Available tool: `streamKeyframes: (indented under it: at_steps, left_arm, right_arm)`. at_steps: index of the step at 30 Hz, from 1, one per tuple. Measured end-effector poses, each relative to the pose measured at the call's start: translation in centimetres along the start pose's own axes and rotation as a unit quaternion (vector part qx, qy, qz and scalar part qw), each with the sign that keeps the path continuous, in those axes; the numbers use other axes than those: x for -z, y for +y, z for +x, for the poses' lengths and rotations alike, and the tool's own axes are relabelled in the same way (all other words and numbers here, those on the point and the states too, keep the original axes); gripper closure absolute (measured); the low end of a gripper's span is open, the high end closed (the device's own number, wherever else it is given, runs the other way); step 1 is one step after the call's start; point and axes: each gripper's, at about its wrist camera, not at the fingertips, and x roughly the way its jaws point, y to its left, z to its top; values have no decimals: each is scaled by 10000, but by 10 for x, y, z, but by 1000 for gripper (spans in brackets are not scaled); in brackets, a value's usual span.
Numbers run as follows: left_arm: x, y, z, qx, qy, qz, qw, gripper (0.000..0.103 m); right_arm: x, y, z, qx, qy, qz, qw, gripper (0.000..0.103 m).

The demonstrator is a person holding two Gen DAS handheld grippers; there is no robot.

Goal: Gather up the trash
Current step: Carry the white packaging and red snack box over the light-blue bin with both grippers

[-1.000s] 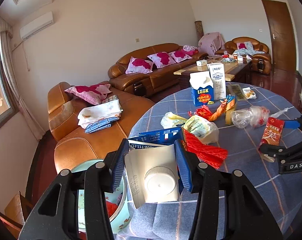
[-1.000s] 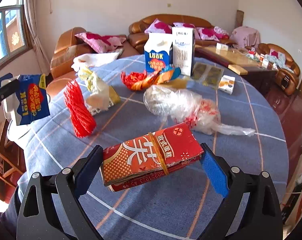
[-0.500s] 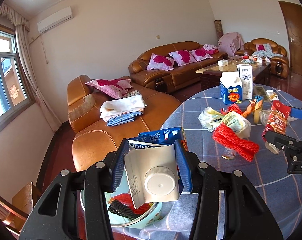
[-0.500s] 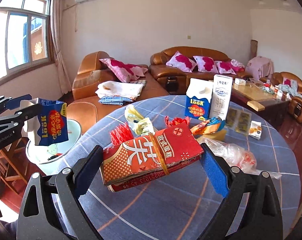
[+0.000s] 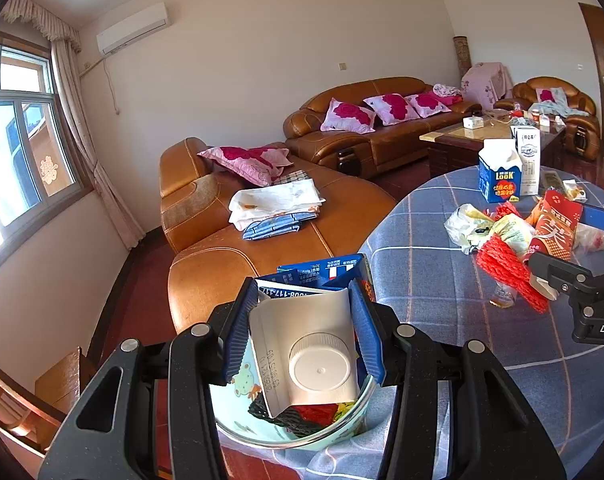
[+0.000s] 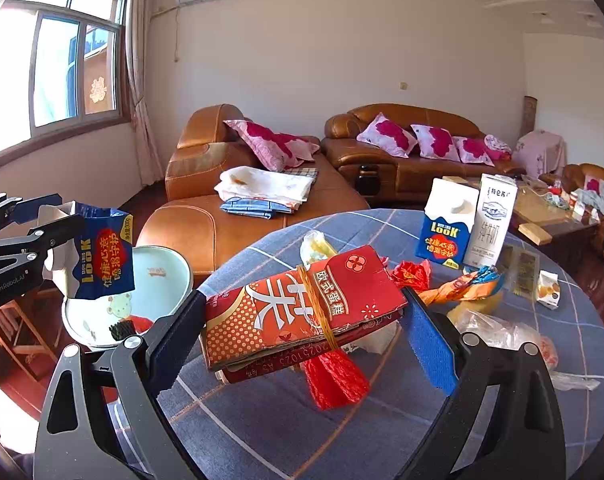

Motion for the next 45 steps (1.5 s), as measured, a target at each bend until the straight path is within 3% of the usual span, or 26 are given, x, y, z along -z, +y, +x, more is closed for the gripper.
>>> streamKeyframes:
  at_steps: [45]
  left_arm:
    - [20, 69, 23, -915, 335, -268, 9949, 56]
  right_arm:
    - [-25, 66, 72, -662, -196, -805, 9944, 10]
